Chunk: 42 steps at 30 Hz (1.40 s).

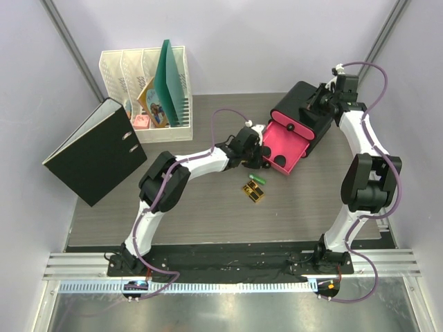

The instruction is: Organize the makeup

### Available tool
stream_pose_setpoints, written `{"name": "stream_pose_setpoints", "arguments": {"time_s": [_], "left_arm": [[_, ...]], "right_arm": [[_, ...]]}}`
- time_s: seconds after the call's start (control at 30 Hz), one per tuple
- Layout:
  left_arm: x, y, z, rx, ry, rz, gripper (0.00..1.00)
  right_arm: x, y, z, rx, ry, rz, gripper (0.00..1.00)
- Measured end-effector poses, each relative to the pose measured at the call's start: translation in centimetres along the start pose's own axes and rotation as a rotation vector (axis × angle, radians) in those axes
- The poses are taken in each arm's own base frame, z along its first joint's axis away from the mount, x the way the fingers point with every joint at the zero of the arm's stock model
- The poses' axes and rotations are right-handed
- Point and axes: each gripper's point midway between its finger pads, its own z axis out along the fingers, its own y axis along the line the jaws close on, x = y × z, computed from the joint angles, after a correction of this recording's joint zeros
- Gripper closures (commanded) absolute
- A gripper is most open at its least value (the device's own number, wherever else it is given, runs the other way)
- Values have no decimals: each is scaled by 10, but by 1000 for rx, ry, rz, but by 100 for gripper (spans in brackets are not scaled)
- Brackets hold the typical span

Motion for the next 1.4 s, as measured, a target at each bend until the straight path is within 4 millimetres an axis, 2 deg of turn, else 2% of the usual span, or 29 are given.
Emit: {"name": "stream_pose_setpoints", "arguments": {"time_s": [0.47, 0.77, 1.03, 1.23, 1.4], "left_arm": [[-12, -9, 4, 26, -45, -35, 100], [-46, -30, 2, 90, -152, -35, 100], [-93, -48, 6, 134, -268, -59, 100], [-111, -65, 20, 183, -310, -74, 100], [-114, -69, 27, 200, -318, -78, 100]], "right_arm": [[-6, -12, 2, 45, -71, -16, 99], [-8, -13, 4, 42, -90, -22, 99], [-8, -14, 4, 43, -93, -23, 99], [-8, -14, 5, 40, -97, -25, 99], [-9, -14, 7, 36, -102, -27, 99]]}}
